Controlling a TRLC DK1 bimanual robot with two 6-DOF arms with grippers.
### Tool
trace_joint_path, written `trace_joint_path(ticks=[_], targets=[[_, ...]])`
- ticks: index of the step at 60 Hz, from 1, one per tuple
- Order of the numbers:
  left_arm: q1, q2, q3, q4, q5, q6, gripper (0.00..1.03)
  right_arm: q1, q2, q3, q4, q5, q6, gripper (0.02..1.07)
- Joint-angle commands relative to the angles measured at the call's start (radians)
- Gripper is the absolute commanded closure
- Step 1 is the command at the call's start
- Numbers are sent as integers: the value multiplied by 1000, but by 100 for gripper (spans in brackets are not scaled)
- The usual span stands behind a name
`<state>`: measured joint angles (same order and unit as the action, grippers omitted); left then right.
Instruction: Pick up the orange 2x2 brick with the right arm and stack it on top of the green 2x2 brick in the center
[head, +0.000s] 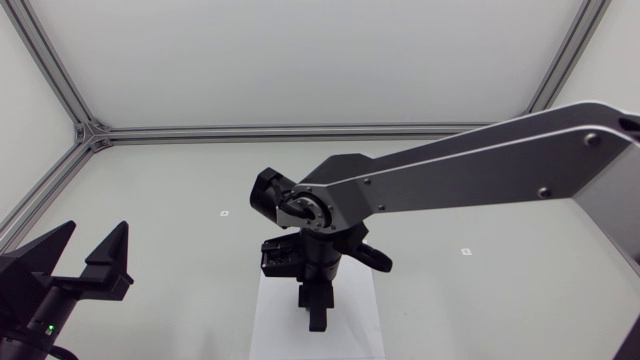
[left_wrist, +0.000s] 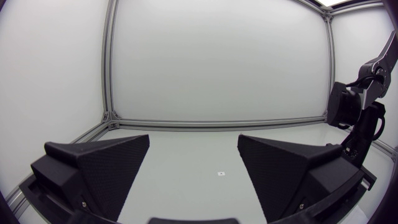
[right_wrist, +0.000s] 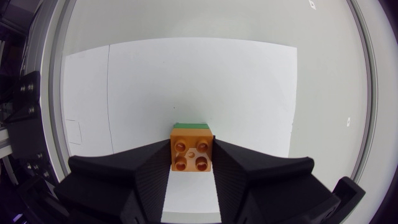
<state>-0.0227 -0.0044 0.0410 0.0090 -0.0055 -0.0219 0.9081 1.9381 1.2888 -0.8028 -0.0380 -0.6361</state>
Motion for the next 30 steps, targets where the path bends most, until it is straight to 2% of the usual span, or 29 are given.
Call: trace_joint_path(ticks=[1, 14, 30], targets=[[3, -8, -41, -14, 4, 13, 4, 12, 68, -74, 4, 15, 1, 97], [3, -8, -41, -15, 4, 13, 4, 14, 101, -71, 4, 64, 1, 97], [3, -8, -41, -15, 4, 13, 4, -3, 122, -62, -15, 29, -13, 97]])
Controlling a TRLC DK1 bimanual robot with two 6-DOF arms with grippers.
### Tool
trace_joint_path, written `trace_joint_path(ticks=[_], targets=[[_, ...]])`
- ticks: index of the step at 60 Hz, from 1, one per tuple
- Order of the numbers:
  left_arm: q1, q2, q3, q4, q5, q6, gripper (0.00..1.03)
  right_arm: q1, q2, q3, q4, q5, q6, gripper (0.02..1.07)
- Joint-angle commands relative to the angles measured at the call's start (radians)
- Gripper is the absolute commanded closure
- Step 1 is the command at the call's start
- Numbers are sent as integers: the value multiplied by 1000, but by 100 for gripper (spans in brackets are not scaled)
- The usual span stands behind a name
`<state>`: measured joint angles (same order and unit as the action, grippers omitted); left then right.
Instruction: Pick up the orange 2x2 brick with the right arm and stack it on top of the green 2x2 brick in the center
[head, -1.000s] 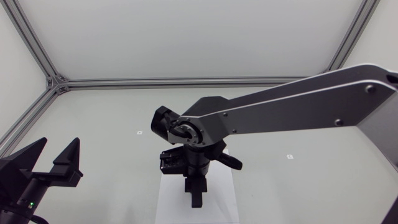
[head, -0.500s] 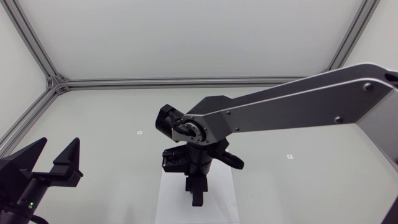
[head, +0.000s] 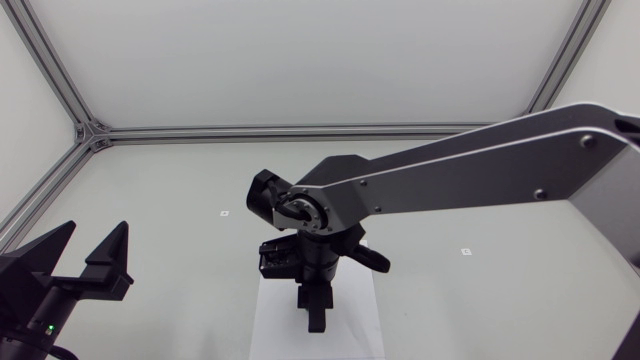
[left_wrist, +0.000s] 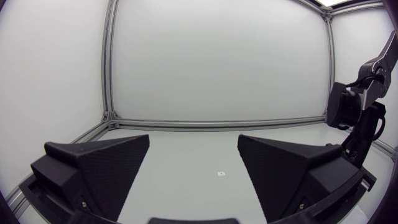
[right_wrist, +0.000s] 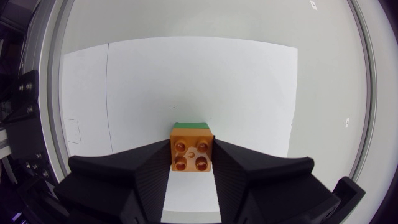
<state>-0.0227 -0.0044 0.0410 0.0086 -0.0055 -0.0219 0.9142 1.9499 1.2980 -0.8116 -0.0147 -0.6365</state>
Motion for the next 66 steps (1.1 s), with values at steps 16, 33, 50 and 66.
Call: trace_joint_path(ticks=[16, 33, 50, 66], targets=[[3, -8, -41, -15, 4, 13, 4, -20, 119, -71, -6, -28, -22, 97], [3, -8, -41, -15, 6, 13, 4, -20, 99, -75, -9, -7, -17, 97], [3, -8, -41, -15, 4, 13, 4, -18, 73, -65, -23, -5, -12, 91], [3, -8, -41, -15, 4, 13, 4, -17, 52, -57, -35, -4, -12, 79]])
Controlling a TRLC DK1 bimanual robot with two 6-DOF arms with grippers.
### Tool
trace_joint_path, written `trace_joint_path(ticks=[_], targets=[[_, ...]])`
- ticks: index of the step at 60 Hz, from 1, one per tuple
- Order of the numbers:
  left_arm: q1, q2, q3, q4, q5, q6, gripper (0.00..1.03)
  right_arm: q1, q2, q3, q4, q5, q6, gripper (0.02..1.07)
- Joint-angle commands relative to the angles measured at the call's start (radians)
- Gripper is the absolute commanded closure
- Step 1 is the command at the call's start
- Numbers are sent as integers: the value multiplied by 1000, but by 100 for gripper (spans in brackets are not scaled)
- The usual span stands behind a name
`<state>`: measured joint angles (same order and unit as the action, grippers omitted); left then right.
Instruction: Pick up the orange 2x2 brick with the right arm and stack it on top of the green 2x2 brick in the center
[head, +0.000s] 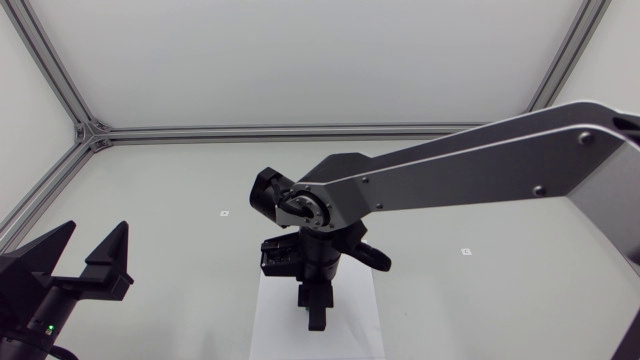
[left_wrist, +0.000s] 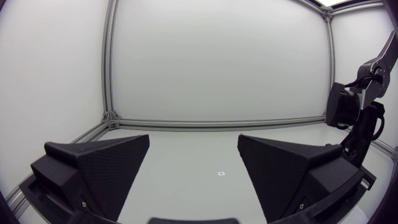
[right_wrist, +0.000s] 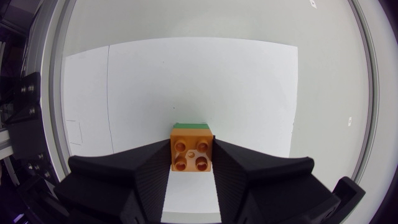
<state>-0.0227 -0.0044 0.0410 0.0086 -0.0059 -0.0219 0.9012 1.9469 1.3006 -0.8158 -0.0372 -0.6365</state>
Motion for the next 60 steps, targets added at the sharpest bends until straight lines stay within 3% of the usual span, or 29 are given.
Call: trace_joint_path(ticks=[1, 35, 39, 60], targets=[[3, -8, -41, -13, 4, 13, 4, -4, 55, -58, -33, 19, -12, 79], [3, -8, -41, -13, 4, 13, 4, 8, 43, -37, -54, 19, -14, 79], [3, -8, -41, -13, 4, 13, 4, 11, 43, -35, -54, 19, -12, 73], [3, -8, -41, -15, 4, 13, 4, 13, 46, -34, -43, 11, -9, 71]])
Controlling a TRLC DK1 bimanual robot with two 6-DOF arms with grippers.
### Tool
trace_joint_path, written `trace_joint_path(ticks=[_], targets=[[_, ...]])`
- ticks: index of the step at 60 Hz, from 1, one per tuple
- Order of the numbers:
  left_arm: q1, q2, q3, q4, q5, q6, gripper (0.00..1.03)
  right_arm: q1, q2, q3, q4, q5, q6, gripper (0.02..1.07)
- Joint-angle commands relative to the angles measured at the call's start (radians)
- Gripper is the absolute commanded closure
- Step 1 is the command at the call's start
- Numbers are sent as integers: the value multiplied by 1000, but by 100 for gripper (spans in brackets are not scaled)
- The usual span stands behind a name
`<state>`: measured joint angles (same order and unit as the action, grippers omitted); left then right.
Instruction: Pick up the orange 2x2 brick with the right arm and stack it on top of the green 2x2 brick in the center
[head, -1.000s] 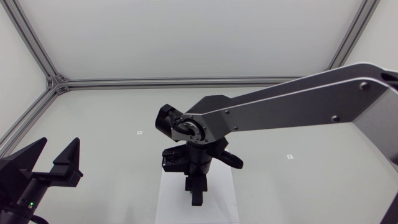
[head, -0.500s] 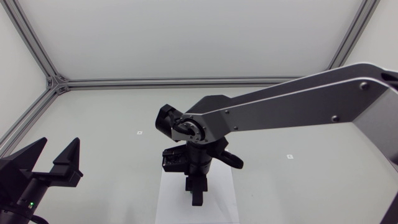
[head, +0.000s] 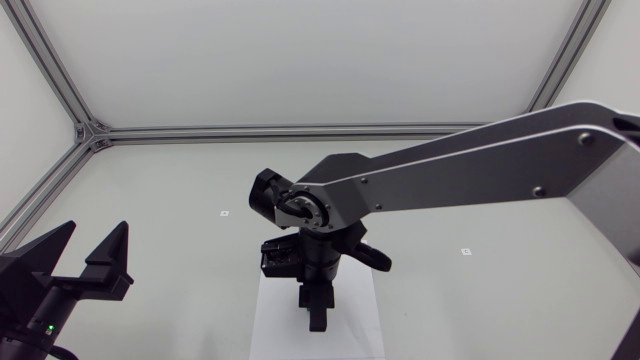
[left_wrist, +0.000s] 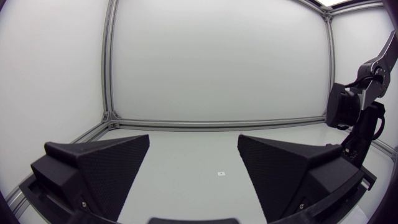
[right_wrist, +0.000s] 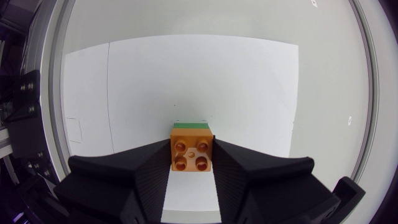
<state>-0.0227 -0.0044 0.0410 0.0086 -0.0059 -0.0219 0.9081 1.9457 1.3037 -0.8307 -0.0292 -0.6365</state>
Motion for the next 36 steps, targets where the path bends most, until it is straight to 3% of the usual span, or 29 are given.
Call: trace_joint_path(ticks=[1, 7, 16, 27, 36], targets=[[3, -8, -41, -13, 4, 13, 4, 6, 47, -37, -28, 3, -9, 69], [3, -8, -41, -15, 4, 13, 4, 8, 45, -35, -18, 0, -9, 51], [3, -8, -41, -13, 6, 13, 4, 8, 53, -34, -7, -3, -5, 38], [3, -8, -41, -15, 4, 13, 4, 11, 56, -35, -1, -3, -2, 40], [3, -8, -41, -13, 6, 13, 4, 8, 59, -35, 15, -3, 0, 62]])
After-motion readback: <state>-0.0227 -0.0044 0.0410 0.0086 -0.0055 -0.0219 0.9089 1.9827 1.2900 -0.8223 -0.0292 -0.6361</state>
